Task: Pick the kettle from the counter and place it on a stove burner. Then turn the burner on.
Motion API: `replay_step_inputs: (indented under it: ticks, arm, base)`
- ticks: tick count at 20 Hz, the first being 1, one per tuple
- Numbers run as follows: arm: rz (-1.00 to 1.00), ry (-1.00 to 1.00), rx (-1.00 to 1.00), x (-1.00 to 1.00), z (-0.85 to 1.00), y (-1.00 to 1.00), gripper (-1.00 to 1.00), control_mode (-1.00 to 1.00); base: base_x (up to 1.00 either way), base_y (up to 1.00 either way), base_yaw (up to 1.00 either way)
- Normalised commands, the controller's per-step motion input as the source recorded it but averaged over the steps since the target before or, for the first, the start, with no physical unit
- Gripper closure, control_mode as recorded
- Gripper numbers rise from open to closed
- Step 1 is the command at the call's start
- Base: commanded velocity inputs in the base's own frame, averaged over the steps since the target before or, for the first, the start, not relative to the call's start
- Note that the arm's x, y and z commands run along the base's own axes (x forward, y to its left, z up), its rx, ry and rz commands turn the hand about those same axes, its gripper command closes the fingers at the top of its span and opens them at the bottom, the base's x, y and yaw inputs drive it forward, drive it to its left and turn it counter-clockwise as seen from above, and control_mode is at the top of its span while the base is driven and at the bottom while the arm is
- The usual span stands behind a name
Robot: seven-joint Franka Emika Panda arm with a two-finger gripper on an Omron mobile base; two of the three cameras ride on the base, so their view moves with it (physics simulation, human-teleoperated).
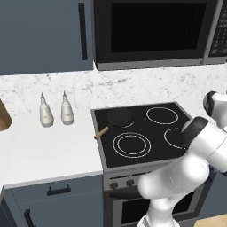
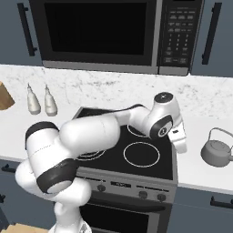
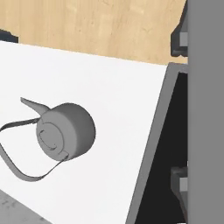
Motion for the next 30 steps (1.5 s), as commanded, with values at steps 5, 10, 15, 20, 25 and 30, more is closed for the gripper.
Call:
replay_step_inputs:
  ticks: [5,10,15,20,25,30]
  arm:
    - [0.00,0.00,0.01,0.30,-0.10,-0.61,-1.00,-1.00]
    - [0.00,0.00,0.04,0.33,-0.10,-0.52,-1.00,-1.00]
    - [-0.01,0.00,0.04,0.41,-0.03,-0.38,-1.00,-1.00]
    - [0.00,0.00,0.04,0.32,0.00,-0.44,-1.00,-1.00]
    - [0.00,0.00,0.05,0.18,-0.01,-0.39,-1.00,-1.00]
    - [-0.03,0.03,0.01,0.36,0.00,-0.01,-1.00,-1.00]
  base:
    - [0.00,0.00,0.00]
    - [0.00,0.00,0.00]
    - [0.00,0.00,0.00]
    - [0.00,0.00,0.00]
    - [0.00,0.00,0.00]
    - [0.00,0.00,0.00]
